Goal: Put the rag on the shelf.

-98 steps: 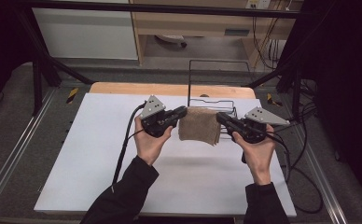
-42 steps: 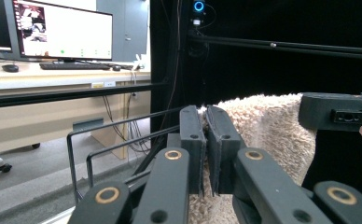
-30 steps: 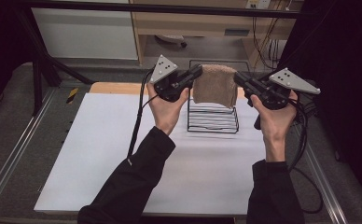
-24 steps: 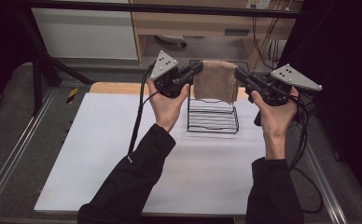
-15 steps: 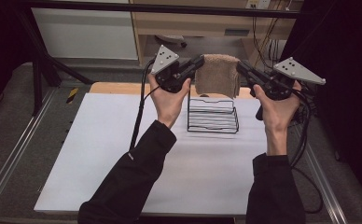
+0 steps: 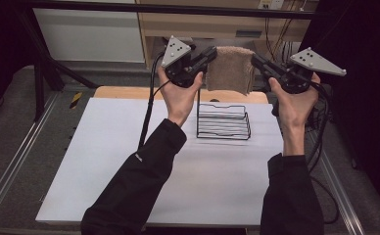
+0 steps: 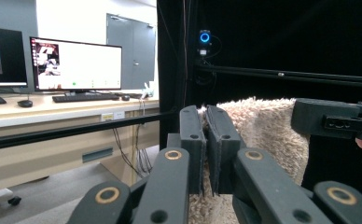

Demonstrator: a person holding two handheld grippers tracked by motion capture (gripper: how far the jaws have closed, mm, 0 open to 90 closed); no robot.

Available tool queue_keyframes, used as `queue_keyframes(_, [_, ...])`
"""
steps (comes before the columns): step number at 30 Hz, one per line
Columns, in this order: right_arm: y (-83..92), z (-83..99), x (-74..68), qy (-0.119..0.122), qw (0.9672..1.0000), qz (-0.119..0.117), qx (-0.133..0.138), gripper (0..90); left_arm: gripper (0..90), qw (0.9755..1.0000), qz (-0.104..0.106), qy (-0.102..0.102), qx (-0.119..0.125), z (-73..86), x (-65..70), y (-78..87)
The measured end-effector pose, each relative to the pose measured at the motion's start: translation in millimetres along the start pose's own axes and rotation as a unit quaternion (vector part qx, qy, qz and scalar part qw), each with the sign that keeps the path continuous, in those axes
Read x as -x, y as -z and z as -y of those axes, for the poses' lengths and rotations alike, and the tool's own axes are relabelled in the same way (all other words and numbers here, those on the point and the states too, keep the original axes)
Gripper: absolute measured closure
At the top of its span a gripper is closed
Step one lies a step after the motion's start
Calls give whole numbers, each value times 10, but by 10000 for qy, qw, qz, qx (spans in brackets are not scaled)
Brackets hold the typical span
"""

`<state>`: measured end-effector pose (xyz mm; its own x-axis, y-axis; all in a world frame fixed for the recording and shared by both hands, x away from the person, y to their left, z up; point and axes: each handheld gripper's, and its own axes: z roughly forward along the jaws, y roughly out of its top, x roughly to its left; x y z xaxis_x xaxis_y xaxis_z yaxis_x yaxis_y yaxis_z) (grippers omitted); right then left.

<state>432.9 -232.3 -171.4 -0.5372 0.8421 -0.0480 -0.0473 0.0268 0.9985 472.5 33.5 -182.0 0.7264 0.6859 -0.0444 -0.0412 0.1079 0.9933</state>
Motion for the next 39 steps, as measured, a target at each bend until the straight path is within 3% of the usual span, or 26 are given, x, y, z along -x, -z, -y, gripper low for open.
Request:
queue_keyframes(12, [-157, -75, 87, 117, 9999, -26, 11, 865, 856, 9999, -146, -18, -26, -42, -102, -136])
queue_keyframes(23, [-339, 9, 266, 16, 10000, -75, -17, 864, 855, 9996, -252, 3, -129, 6, -217, -311])
queue_keyframes(39, [-488, 214, 408, -50, 9995, -145, -292, 863, 855, 9990, -310, -28, -311, 262, -322, -415])
